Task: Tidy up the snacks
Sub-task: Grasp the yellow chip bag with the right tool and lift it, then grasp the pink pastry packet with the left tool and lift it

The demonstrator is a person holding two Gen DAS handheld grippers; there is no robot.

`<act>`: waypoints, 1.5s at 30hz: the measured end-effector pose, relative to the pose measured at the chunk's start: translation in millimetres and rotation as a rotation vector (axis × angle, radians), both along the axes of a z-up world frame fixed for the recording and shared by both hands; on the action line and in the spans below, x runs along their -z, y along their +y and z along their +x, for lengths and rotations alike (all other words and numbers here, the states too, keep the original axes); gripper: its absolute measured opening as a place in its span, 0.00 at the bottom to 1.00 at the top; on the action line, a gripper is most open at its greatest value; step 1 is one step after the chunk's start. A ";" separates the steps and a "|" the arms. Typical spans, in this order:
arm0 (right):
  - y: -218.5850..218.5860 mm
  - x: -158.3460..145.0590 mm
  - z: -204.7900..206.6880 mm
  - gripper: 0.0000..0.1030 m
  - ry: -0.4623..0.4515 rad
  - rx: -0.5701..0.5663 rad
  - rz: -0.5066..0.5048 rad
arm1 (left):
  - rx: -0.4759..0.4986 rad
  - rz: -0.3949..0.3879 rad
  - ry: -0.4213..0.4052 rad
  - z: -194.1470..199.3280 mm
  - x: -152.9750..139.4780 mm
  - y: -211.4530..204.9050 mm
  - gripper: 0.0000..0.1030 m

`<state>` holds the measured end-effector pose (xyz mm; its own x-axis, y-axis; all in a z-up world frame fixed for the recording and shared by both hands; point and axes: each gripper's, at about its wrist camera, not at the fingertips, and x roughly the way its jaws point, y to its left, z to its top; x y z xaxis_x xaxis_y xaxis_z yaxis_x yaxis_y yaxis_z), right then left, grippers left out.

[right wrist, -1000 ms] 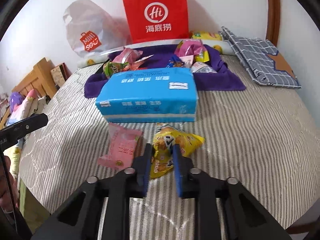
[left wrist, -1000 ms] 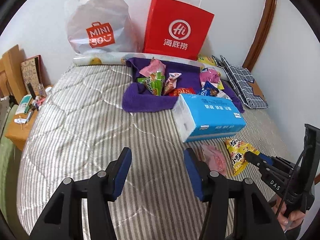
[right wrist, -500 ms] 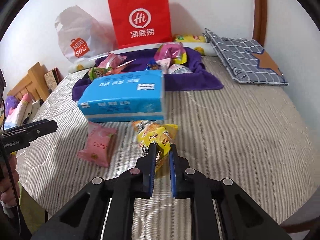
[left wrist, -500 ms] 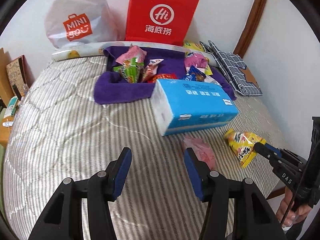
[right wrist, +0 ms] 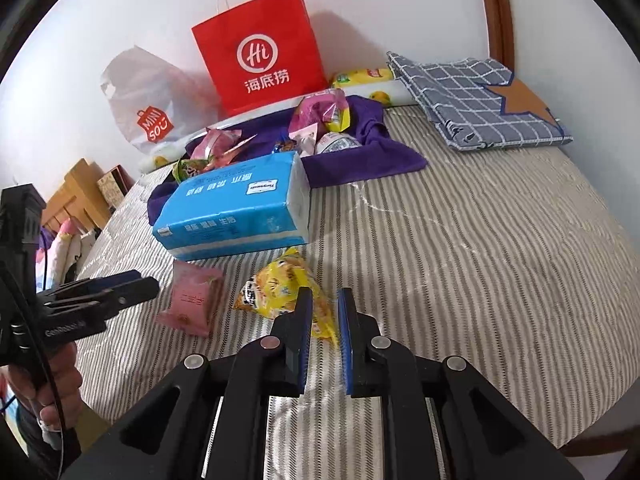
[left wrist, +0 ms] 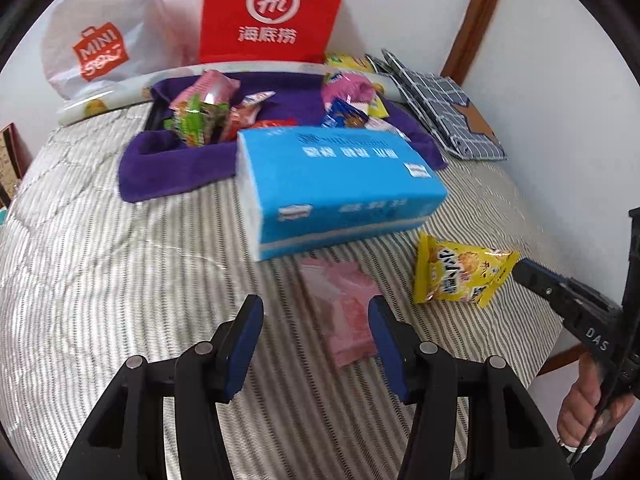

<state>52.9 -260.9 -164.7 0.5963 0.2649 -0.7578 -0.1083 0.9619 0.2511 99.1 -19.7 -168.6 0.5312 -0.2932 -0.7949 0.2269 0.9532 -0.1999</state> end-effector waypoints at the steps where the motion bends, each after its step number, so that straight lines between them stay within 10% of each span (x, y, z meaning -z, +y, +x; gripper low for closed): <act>1: -1.0 -0.8 -0.9 0.17 -0.004 -0.002 -0.003 | 0.006 0.003 0.005 1.0 2.1 -3.4 0.51; 18: -12.8 3.8 -3.9 0.35 -0.001 0.006 -0.029 | 0.017 0.121 -0.037 7.7 24.8 -43.9 0.41; 30: 19.3 6.5 -1.2 0.57 -0.039 -0.091 -0.003 | -0.071 0.130 -0.046 7.0 20.4 4.0 0.40; 45: 40.3 35.8 27.4 0.58 0.022 -0.095 -0.018 | -0.164 0.115 -0.066 12.9 22.5 50.0 0.41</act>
<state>80.3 -220.6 -200.5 0.5522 0.3054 -0.7757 -0.1938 0.9520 0.2369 111.9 30.3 -191.1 0.6163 -0.1078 -0.7801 0.0759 0.9941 -0.0773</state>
